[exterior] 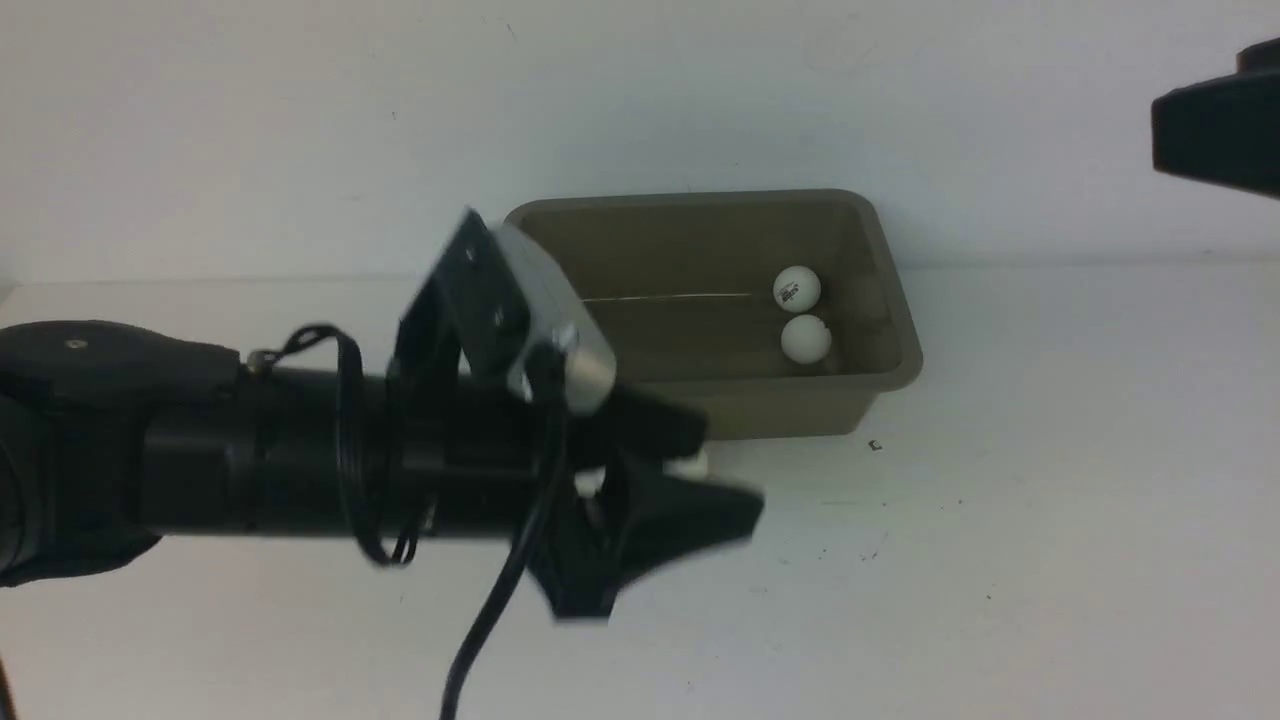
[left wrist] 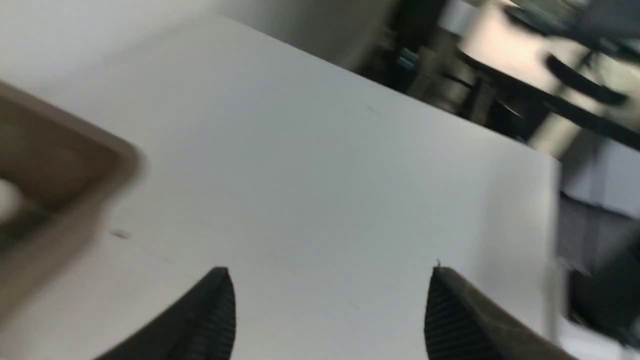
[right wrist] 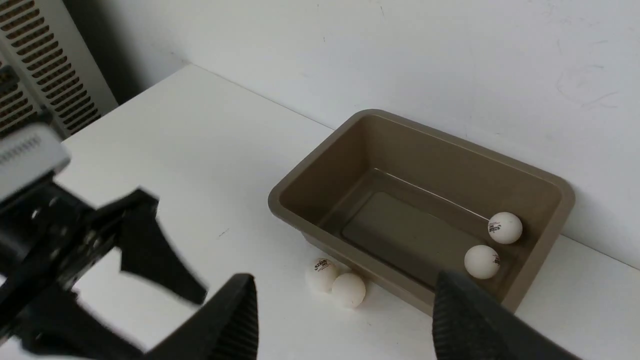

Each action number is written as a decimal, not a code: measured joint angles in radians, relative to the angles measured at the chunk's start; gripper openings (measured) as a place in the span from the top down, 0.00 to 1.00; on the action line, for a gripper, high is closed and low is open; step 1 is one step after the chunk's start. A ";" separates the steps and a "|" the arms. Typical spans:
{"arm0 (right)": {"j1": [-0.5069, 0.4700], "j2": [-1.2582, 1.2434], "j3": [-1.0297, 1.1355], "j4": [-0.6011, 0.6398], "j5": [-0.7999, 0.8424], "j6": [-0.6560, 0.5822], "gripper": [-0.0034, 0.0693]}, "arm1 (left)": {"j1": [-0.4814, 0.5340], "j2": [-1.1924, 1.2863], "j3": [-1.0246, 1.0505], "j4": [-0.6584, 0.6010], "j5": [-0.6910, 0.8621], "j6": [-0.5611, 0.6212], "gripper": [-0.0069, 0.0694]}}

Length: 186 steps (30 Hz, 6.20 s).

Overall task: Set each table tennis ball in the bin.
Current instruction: Use the left arm to clamp the table tennis ball closest to it, then use the left arm to put the table tennis ball into the box

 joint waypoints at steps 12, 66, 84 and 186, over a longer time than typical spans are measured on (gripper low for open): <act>0.000 0.000 0.000 -0.006 -0.027 0.000 0.36 | -0.001 0.000 0.000 0.442 -0.365 -0.467 0.31; 0.000 0.000 0.000 -0.010 -0.079 0.000 0.36 | -0.001 0.388 -0.109 -0.150 -0.497 0.133 0.31; 0.000 0.000 0.000 -0.051 -0.091 0.000 0.36 | -0.001 0.503 -0.115 -0.152 -0.529 0.132 0.31; 0.000 0.000 0.001 -0.085 -0.127 -0.049 0.36 | 0.027 0.418 -0.442 -0.123 -0.567 0.245 0.46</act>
